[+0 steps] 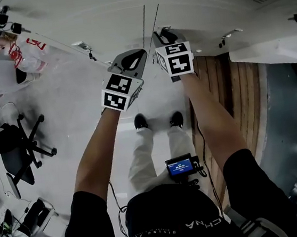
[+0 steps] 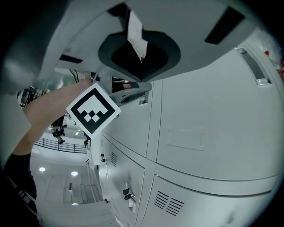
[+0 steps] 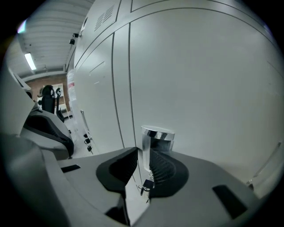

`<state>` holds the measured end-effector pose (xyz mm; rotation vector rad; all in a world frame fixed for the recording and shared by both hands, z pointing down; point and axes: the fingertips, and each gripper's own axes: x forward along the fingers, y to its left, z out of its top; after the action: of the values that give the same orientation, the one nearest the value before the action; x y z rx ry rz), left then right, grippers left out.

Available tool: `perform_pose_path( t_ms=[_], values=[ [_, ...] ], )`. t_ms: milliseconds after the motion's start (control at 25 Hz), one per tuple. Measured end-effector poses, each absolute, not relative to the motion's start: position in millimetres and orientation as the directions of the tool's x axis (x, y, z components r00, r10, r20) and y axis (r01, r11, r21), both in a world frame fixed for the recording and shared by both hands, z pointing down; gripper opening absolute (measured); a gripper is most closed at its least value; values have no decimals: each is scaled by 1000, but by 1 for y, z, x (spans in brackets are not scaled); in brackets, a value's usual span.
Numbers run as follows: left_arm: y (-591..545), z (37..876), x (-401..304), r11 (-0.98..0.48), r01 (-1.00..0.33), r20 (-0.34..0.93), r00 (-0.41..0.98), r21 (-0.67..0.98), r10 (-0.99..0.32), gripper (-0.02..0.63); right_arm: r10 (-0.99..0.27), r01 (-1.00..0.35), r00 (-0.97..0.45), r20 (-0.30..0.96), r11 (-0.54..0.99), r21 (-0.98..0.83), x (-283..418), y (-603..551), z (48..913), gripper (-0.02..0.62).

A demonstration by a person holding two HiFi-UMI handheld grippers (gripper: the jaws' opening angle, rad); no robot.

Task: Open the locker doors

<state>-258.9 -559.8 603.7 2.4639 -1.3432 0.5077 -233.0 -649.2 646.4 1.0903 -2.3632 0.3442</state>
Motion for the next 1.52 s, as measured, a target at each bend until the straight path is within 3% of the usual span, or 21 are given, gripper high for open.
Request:
perform_pose_path(
  t_ms=[400,680,720,760,800,1160,1240,1520],
  values=[
    [-542,604,-258,-536,-839,470,513,96,-719,20,-580,-729,-563,589,684,-24,-222,-614,645,100],
    [-542,585,-235,-630,-767,443,611,124,-656,23,-526,-678,-604,598,734,-39,-201,-576,644,101],
    [-544,582,-230,-651,-748,435,632,127,-641,40,-520,-672,-608,600,740,-40,-198,-571,645,101],
    [-545,579,-224,-676,-725,431,656,130,-620,125,-514,-667,-611,602,744,-41,-195,-567,645,101],
    [-547,576,-218,-703,-700,430,678,130,-596,156,-509,-663,-613,605,747,-43,-192,-562,646,101],
    [-530,553,-157,-902,-422,442,829,91,-343,147,-492,-658,-612,619,751,-53,-165,-530,640,101],
    [-523,553,-152,-914,-395,457,832,91,-314,104,-501,-680,-595,628,731,-61,-158,-522,640,101],
    [-488,552,-110,-950,-282,479,858,131,-189,104,-572,-802,-506,645,587,-109,-107,-479,635,100]
  ],
)
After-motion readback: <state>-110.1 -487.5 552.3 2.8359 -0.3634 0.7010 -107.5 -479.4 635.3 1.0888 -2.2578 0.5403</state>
